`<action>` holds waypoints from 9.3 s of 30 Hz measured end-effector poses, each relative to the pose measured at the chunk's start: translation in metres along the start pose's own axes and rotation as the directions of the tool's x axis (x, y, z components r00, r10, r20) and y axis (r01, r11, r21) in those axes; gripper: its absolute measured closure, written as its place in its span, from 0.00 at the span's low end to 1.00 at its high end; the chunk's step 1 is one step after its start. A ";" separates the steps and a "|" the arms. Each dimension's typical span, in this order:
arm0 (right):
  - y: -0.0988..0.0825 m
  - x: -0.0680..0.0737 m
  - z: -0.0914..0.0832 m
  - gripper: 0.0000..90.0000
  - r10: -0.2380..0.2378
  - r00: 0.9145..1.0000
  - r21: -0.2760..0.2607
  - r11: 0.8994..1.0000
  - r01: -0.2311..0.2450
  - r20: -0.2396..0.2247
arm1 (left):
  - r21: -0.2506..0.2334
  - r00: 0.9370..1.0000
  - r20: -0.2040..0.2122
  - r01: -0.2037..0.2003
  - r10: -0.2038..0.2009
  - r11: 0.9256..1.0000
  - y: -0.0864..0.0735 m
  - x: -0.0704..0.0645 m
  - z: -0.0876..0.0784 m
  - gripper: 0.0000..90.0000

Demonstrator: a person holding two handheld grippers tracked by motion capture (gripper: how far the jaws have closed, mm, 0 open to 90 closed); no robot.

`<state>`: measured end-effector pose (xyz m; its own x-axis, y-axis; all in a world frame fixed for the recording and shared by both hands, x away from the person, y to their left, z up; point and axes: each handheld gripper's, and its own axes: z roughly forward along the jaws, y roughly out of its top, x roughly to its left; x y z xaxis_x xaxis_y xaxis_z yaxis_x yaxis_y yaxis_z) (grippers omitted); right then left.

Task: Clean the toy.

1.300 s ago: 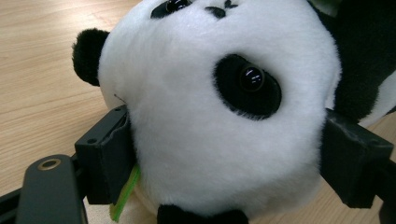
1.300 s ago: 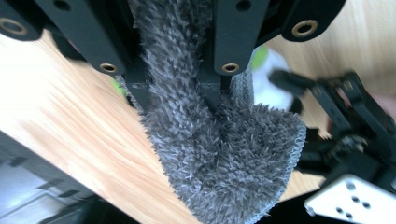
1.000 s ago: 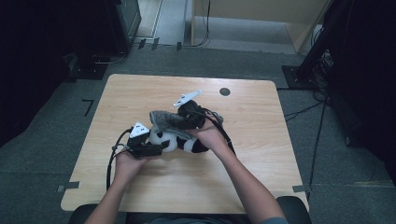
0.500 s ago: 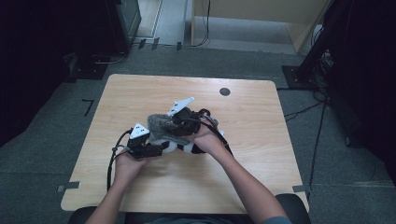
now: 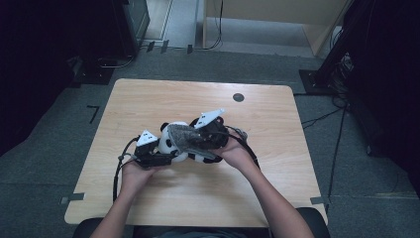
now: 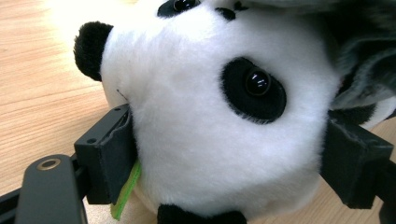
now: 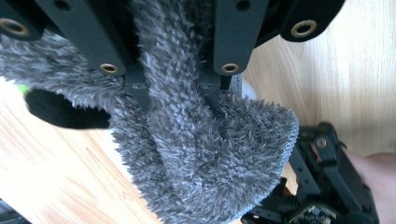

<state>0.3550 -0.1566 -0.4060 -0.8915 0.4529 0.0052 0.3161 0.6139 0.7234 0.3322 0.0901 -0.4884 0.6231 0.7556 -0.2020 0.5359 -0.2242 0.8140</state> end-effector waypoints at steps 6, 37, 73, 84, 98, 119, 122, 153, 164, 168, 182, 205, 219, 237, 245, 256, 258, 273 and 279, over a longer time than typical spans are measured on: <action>-0.015 -0.005 -0.017 0.84 0.026 1.000 -0.048 0.999 -0.025 0.017 | 0.001 1.000 0.009 0.009 -0.009 1.000 0.001 0.001 0.000 0.17; -0.121 -0.052 -0.024 0.84 0.341 0.934 -0.053 0.940 -0.337 0.104 | 0.006 1.000 0.018 0.010 -0.010 1.000 0.003 0.004 0.001 0.15; -0.063 -0.001 -0.059 0.83 0.218 0.975 -0.147 0.967 -0.210 0.042 | 0.019 1.000 -0.018 -0.009 0.009 1.000 0.004 -0.002 0.001 0.15; -0.082 -0.017 -0.050 0.84 0.267 0.957 -0.132 0.959 -0.251 0.118 | 0.023 1.000 -0.013 -0.013 0.014 1.000 0.004 -0.002 0.001 0.18; -0.104 -0.039 -0.028 0.83 0.340 0.935 -0.144 0.935 -0.323 0.106 | 0.015 1.000 0.000 0.005 -0.005 1.000 0.004 0.002 0.001 0.18; -0.123 -0.057 -0.012 0.83 0.382 0.904 -0.022 0.922 -0.386 0.194 | -0.004 1.000 0.017 0.009 -0.009 1.000 0.004 0.005 0.002 0.18; -0.124 -0.057 -0.016 0.83 0.379 0.905 -0.034 0.925 -0.380 0.193 | -0.005 1.000 0.016 0.012 -0.011 1.000 0.004 0.005 0.002 0.17; -0.051 0.018 -0.076 0.84 0.234 0.971 -0.170 0.960 -0.221 0.060 | 0.004 1.000 0.019 0.001 -0.001 1.000 0.007 0.006 0.003 0.18; -0.046 0.058 -0.048 0.83 0.159 0.987 -0.093 0.983 -0.160 -0.024 | 0.005 1.000 0.029 -0.004 0.003 1.000 0.007 0.007 0.003 0.18; -0.046 0.066 -0.030 0.83 0.150 0.987 -0.047 0.987 -0.152 -0.053 | 0.009 1.000 0.029 -0.006 0.006 1.000 0.008 0.007 0.003 0.18; -0.044 0.068 0.047 0.83 0.113 0.994 0.102 0.988 -0.113 0.010 | 0.021 1.000 0.022 -0.021 0.021 1.000 0.009 0.005 0.002 0.18; -0.060 0.066 0.024 0.84 0.181 0.972 -0.019 0.983 -0.181 0.147 | 0.019 1.000 0.017 -0.020 0.019 1.000 0.008 0.005 0.002 0.18; -0.089 0.063 -0.017 0.84 0.196 0.959 -0.045 0.981 -0.191 0.206 | 0.008 1.000 0.021 -0.015 0.015 1.000 0.006 0.006 0.003 0.18; -0.104 0.066 -0.040 0.84 0.188 0.972 -0.080 0.981 -0.178 0.140 | 0.019 1.000 0.022 -0.014 0.013 1.000 0.008 0.006 0.003 0.18; -0.075 0.080 -0.006 0.84 0.129 0.990 -0.074 0.989 -0.125 0.051 | 0.020 1.000 0.021 -0.011 0.010 1.000 0.009 0.006 0.003 0.18; -0.048 0.075 0.051 0.84 0.079 0.996 0.016 0.997 -0.079 0.036 | 0.032 1.000 0.011 -0.007 0.007 0.999 0.011 0.002 0.002 0.18; -0.043 0.071 0.053 0.84 0.100 0.994 -0.004 0.995 -0.100 0.036 | 0.033 1.000 0.007 -0.010 0.010 0.999 0.011 0.001 0.002 0.18; -0.054 0.060 0.043 0.84 0.146 0.983 -0.015 0.989 -0.145 0.112 | 0.029 1.000 0.001 -0.012 0.012 1.000 0.006 0.002 0.001 0.18; -0.069 0.059 0.027 0.84 0.166 0.978 -0.029 0.986 -0.164 0.129 | 0.023 1.000 0.010 0.006 -0.006 1.000 0.006 0.004 0.001 0.18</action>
<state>0.2897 -0.1548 -0.4739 -0.7774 0.6280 0.0361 0.4482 0.5127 0.7323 0.3387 0.0911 -0.4845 0.6257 0.7506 -0.2123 0.5522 -0.2339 0.8002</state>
